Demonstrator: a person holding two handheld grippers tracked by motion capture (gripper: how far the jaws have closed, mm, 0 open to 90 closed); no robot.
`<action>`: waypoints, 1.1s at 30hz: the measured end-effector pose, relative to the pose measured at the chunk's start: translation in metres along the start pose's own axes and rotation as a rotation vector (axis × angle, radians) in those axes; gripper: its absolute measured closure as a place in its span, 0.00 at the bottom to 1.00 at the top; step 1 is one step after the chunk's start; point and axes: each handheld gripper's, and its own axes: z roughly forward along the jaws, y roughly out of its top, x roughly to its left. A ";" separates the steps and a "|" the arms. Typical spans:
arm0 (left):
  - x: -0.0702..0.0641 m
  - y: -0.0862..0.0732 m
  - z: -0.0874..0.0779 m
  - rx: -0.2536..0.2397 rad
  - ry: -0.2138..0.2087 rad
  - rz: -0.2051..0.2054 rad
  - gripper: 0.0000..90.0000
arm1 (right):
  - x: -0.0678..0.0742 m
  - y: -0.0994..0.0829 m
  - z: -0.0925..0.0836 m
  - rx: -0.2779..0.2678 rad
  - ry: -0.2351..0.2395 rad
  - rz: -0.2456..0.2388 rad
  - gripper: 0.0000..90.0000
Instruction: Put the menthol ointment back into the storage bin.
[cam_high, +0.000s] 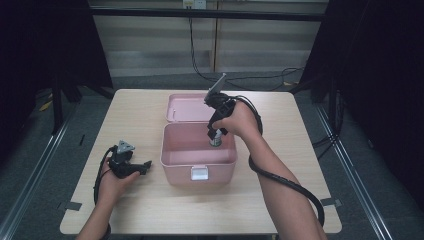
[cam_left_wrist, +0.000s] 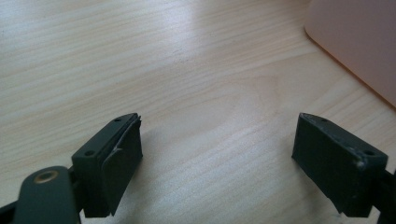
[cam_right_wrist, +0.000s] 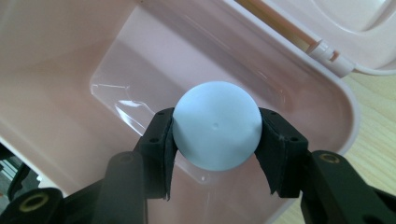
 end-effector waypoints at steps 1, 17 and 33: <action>0.000 0.000 0.000 0.000 0.000 0.000 0.17 | -0.001 0.000 0.001 -0.002 0.001 0.004 0.56; 0.000 0.000 0.000 0.000 0.000 0.000 0.17 | -0.006 0.004 0.010 -0.018 -0.012 0.062 0.56; 0.000 0.000 0.000 0.000 0.000 0.000 0.17 | -0.003 0.015 0.028 -0.013 -0.010 0.078 0.56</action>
